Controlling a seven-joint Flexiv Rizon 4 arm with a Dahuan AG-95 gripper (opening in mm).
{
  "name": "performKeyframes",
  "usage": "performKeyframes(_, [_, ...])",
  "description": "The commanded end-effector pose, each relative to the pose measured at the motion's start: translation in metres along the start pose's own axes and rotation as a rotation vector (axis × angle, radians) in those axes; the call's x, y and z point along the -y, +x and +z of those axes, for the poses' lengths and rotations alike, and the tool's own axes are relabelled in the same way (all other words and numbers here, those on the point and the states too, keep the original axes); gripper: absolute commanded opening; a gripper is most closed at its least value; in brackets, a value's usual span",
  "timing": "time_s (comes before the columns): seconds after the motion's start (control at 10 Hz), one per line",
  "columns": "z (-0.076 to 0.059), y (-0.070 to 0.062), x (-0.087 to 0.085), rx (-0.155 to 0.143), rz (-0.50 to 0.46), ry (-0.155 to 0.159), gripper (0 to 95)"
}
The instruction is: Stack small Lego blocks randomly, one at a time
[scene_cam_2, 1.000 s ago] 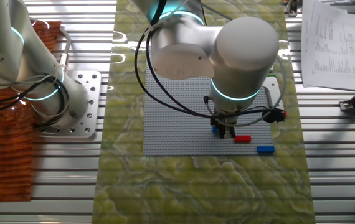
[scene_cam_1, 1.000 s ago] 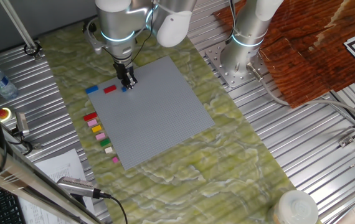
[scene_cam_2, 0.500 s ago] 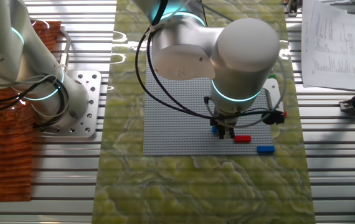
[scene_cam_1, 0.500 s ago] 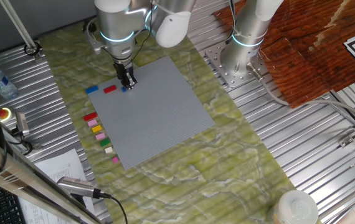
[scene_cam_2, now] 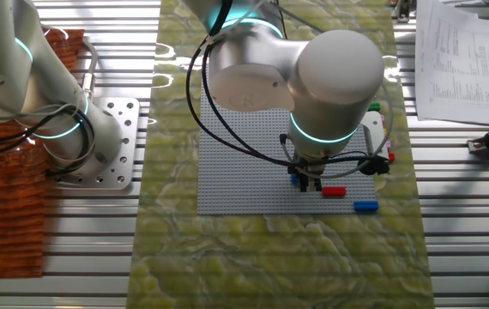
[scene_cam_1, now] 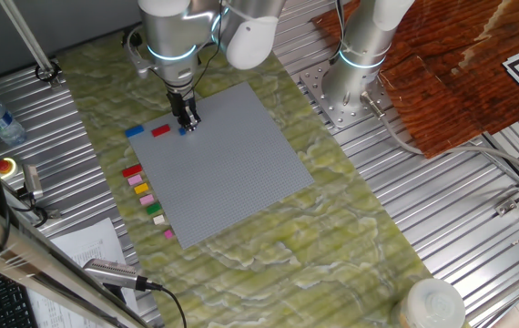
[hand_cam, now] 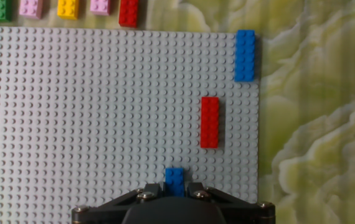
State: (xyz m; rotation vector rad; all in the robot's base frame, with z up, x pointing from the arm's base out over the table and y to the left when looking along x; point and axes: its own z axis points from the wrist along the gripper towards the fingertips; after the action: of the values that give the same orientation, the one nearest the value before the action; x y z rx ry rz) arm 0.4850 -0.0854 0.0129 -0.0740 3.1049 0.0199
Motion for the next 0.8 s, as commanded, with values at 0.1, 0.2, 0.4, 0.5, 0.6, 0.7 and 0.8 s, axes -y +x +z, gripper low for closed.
performKeyframes(0.1, [0.0029, -0.0005, 0.0003, 0.006, 0.001, 0.001, 0.0])
performKeyframes(0.2, [0.003, -0.0006, 0.0004, 0.006, 0.002, 0.001, 0.0])
performKeyframes(0.4, [0.003, -0.0006, 0.0004, 0.007, 0.004, -0.001, 0.0])
performKeyframes(0.5, [0.003, -0.0007, 0.0003, 0.008, 0.007, -0.004, 0.0])
performKeyframes(0.6, [0.0031, -0.0007, 0.0002, 0.009, 0.009, -0.005, 0.0])
performKeyframes(0.7, [0.0031, -0.0007, 0.0001, 0.011, 0.011, -0.005, 0.0])
performKeyframes(0.8, [0.0032, -0.0009, -0.0004, 0.012, 0.013, -0.006, 0.0])
